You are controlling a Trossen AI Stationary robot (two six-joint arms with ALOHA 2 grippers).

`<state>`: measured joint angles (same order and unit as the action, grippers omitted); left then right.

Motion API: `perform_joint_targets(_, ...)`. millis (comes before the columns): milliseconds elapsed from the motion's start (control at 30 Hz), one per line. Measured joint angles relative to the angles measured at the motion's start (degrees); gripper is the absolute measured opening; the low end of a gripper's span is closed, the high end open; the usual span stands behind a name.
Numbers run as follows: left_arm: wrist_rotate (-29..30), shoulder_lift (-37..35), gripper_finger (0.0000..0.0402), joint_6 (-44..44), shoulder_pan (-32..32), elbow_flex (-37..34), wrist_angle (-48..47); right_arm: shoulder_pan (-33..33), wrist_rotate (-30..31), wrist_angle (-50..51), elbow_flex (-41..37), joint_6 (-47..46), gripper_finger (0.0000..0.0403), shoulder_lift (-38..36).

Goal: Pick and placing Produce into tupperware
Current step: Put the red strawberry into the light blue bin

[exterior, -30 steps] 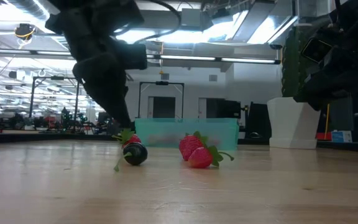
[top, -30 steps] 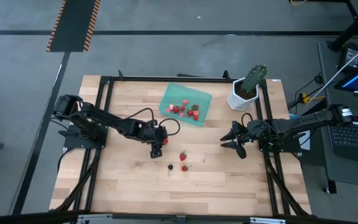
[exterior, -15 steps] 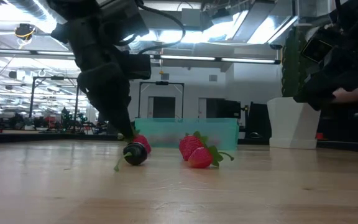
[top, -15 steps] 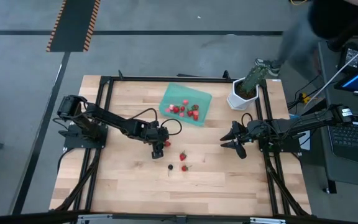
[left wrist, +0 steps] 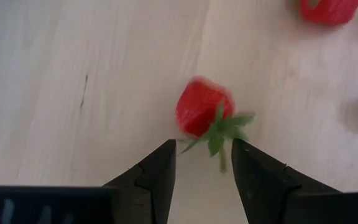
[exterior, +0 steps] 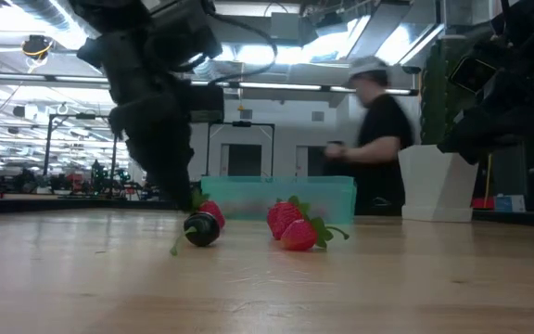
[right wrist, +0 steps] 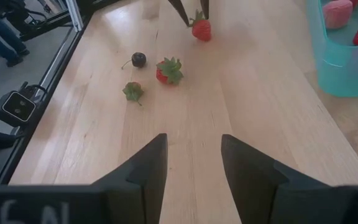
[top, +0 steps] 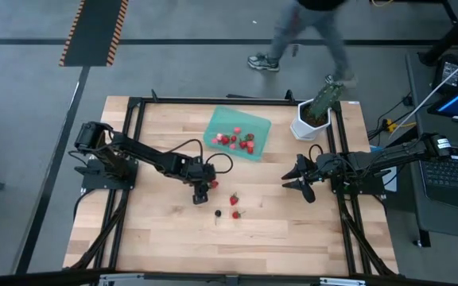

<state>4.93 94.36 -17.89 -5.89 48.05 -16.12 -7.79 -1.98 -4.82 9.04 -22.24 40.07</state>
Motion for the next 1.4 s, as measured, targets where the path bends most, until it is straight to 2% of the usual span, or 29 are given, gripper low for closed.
perform_joint_targets(700,-1.4,1.9,0.014,-1.2,1.6,-0.1,-0.5,0.0,0.0,0.0,0.0,0.2,0.0154,0.0)
perform_joint_targets(900,-4.7,1.9,0.0101,-1.6,1.9,-0.1,0.7,0.0,0.0,0.0,0.0,0.2,0.0154,0.0)
perform_joint_targets(1133,-4.7,1.9,0.0008,-1.5,1.9,-0.1,0.7,0.0,0.0,0.0,0.0,0.2,0.0154,0.0)
perform_joint_targets(1400,-6.2,1.9,0.0002,0.2,1.9,-0.1,0.6,0.0,0.0,0.0,0.0,0.2,0.0154,0.0)
